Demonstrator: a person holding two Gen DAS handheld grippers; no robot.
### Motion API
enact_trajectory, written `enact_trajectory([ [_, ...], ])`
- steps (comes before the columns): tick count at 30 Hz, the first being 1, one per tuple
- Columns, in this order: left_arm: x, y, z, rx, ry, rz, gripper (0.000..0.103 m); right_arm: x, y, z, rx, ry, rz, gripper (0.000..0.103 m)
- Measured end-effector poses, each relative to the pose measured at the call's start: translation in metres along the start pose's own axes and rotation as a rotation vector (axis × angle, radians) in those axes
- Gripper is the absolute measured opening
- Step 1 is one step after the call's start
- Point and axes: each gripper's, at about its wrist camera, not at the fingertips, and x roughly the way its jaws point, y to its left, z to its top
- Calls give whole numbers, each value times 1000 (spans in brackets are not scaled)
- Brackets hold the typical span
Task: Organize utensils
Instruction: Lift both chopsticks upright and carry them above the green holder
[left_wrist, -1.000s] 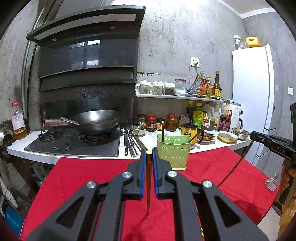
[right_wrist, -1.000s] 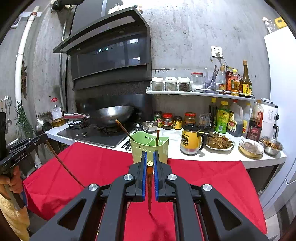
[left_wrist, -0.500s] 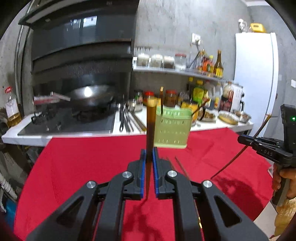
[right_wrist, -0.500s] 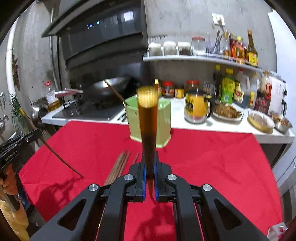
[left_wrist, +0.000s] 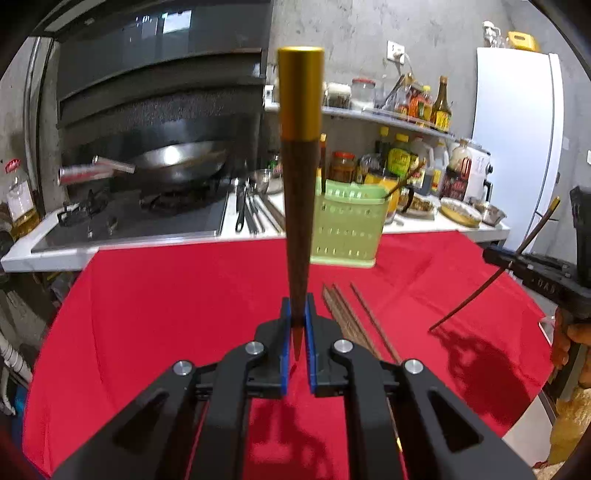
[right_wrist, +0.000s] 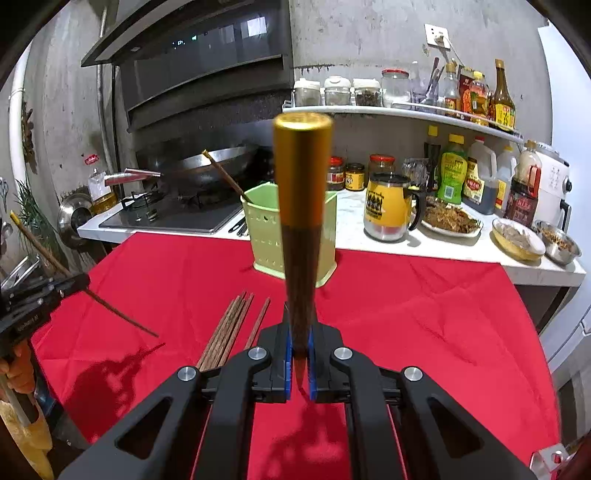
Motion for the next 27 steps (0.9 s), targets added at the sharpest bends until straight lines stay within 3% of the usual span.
enact_trajectory([
  [4, 2, -11, 37, 28, -73, -18, 6, -1, -2, 25, -24, -49, -30, 6],
  [9, 6, -30, 96, 56, -177, -76, 6, -11, -12, 82, -52, -186, -117, 6],
  [14, 26, -47, 152, 69, -221, -104, 6, -4, -23, 138, -22, -284, -94, 6],
  [19, 71, -59, 177, 97, -172, -93, 6, 30, -26, 161, 5, -276, -43, 6],
  [27, 162, -55, 171, 89, -19, -86, 6, 109, -30, 153, 44, -130, 14, 6],
])
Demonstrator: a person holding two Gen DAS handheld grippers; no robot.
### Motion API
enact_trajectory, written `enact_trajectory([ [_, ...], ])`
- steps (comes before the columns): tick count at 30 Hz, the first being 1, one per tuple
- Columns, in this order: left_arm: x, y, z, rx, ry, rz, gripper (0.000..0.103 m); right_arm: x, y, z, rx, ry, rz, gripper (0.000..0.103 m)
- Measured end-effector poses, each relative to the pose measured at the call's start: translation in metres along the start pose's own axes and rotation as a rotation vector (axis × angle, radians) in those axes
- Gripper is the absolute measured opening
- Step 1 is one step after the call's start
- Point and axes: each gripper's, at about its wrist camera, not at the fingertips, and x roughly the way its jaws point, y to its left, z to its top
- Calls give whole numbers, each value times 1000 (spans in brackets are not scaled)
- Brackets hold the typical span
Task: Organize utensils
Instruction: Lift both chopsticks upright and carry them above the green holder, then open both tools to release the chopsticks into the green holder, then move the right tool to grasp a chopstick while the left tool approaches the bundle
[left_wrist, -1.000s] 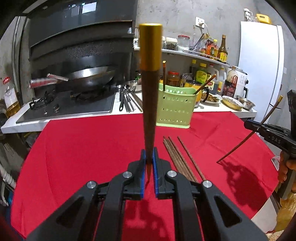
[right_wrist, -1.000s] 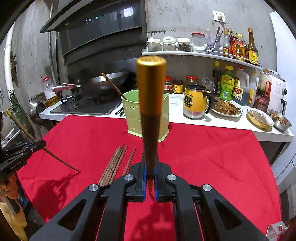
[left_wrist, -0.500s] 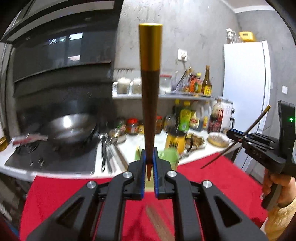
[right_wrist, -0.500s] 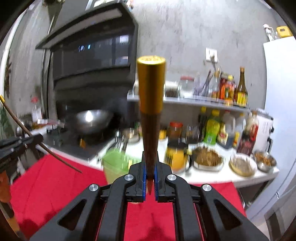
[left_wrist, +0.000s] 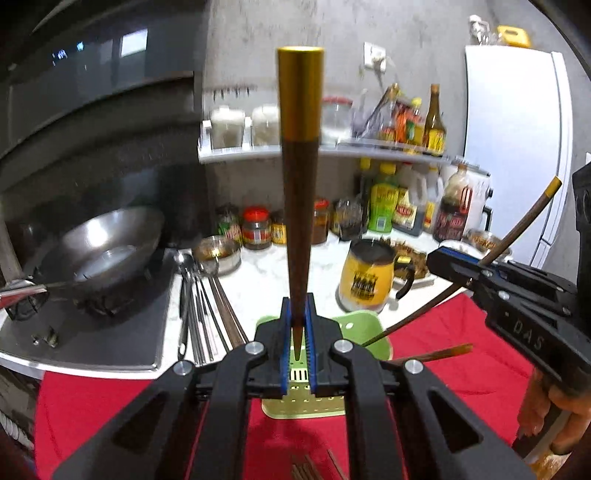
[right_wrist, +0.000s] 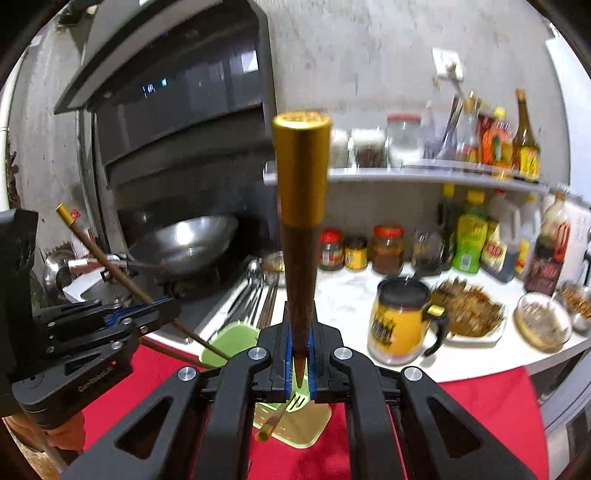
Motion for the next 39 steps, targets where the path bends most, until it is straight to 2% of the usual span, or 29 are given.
enact_trajectory([
  [4, 20, 5, -3, 2, 13, 8, 6, 24, -2, -10, 9, 51, 0, 7],
  [8, 25, 8, 1, 5, -1, 11, 7, 33, -3, -10, 14, 64, -5, 10],
  [9, 23, 9, 3, 2, -5, 18, 12, 31, -5, -8, 19, 61, -2, 21],
  [10, 20, 11, 6, -4, -12, 22, 15, 26, -5, -6, 24, 48, -4, 36],
  [11, 16, 11, 9, -11, -21, 23, 24, 17, -4, -3, 20, 25, -12, 41],
  [12, 7, 13, 11, -19, -40, 21, 30, 9, -4, 0, 11, 8, -19, 43],
  [16, -34, 16, 13, -28, -105, 51, 32, -34, -3, 8, -10, -60, -41, 43],
  [19, -64, 20, 5, -47, -118, 88, 36, -68, -1, 5, -24, -91, -57, 43],
  [23, -101, 28, -27, -79, -107, 141, 37, -105, 1, -22, -36, -97, -63, 43],
  [26, -117, 30, -62, -93, -64, 172, 38, -119, 4, -47, -37, -75, -59, 43],
  [32, -131, 30, -133, -118, 36, 210, 39, -132, 12, -121, -33, 38, -42, 43],
  [39, -133, 28, -207, -148, 174, 231, 41, -136, 23, -191, -15, 179, -24, 43],
])
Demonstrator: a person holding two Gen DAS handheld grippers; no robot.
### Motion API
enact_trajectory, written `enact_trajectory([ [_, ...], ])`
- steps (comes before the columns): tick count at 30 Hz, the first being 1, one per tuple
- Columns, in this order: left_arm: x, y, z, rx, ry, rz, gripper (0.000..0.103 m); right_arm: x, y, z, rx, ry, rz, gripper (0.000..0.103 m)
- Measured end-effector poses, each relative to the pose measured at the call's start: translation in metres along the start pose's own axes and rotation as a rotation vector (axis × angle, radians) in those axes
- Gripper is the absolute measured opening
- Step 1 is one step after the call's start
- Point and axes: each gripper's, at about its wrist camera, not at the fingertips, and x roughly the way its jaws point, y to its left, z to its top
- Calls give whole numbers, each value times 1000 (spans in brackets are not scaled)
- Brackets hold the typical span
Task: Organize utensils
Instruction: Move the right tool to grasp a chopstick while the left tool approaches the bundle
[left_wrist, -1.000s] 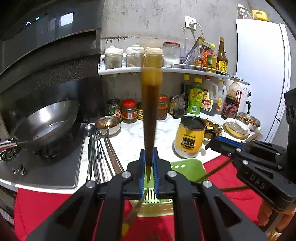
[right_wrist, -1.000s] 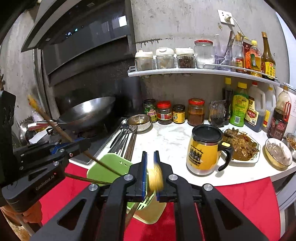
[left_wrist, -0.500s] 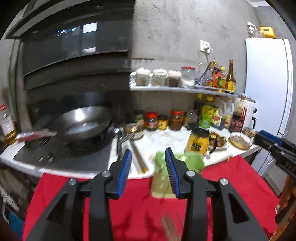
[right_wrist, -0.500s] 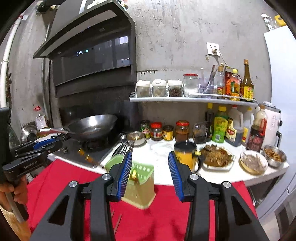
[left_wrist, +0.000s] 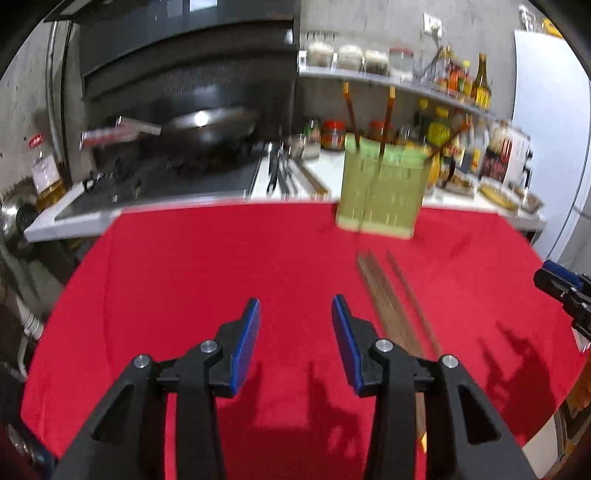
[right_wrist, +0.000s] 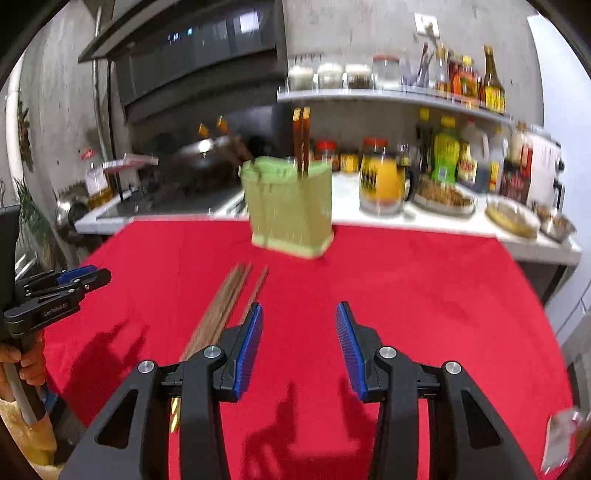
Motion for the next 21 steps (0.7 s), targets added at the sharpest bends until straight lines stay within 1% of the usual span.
enact_trajectory([
  [1, 5, 0, -12, 3, 37, 10, 41, 1, 3, -8, -2, 21, 5, 43],
  [3, 11, 2, -29, -4, 87, 2, 41, 4, 9, -22, -12, 58, 6, 43],
  [5, 20, 4, -40, -14, 133, -14, 41, 10, 15, -31, -22, 94, 9, 43],
  [8, 30, 4, -46, -20, 172, -19, 41, 21, 25, -37, -33, 135, 28, 43],
  [14, 28, 6, -39, -18, 138, -17, 41, 41, 40, -37, -54, 178, 57, 41],
  [16, 27, 5, -37, -14, 135, -20, 41, 47, 45, -37, -62, 189, 60, 31],
  [19, 30, 2, -35, -8, 140, -33, 41, 56, 52, -36, -68, 210, 74, 24],
  [21, 32, 1, -36, -7, 147, -46, 41, 62, 58, -35, -77, 222, 82, 21],
])
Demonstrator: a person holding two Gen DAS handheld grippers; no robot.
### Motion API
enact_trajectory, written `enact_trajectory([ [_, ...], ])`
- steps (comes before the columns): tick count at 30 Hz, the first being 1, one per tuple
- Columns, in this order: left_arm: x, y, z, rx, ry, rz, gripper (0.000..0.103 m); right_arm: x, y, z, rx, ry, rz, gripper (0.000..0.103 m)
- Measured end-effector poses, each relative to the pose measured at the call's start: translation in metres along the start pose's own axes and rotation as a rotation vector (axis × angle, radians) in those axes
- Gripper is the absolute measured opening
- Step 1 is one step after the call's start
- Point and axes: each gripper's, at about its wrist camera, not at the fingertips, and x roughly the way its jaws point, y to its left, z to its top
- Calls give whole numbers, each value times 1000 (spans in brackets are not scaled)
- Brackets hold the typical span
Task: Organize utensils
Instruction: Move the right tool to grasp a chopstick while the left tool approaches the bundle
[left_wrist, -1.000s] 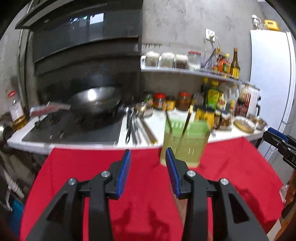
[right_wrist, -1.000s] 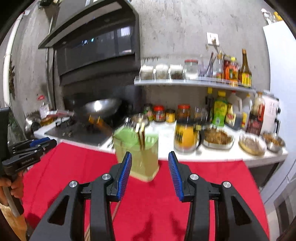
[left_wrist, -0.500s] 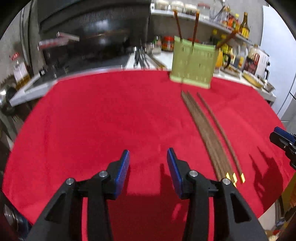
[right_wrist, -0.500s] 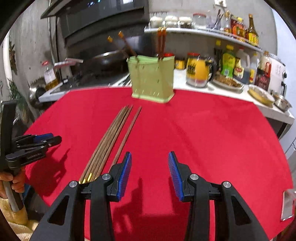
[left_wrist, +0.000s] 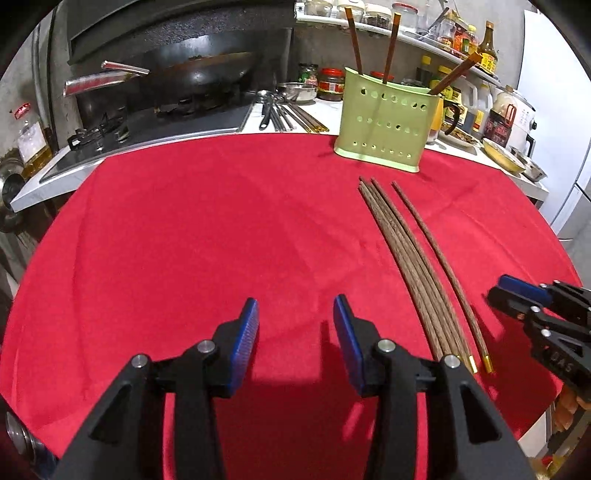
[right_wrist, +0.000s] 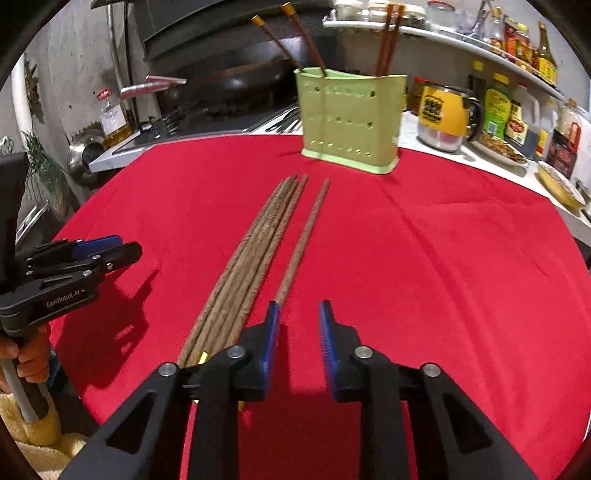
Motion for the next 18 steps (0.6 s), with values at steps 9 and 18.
enact_trajectory([
  [9, 6, -2, -2, -5, 21, -39, 42, 27, 12, 11, -31, 53, -30, 20],
  [18, 12, -15, -1, -8, 57, -130, 42, 22, -16, 1, 21, 50, -37, 7],
])
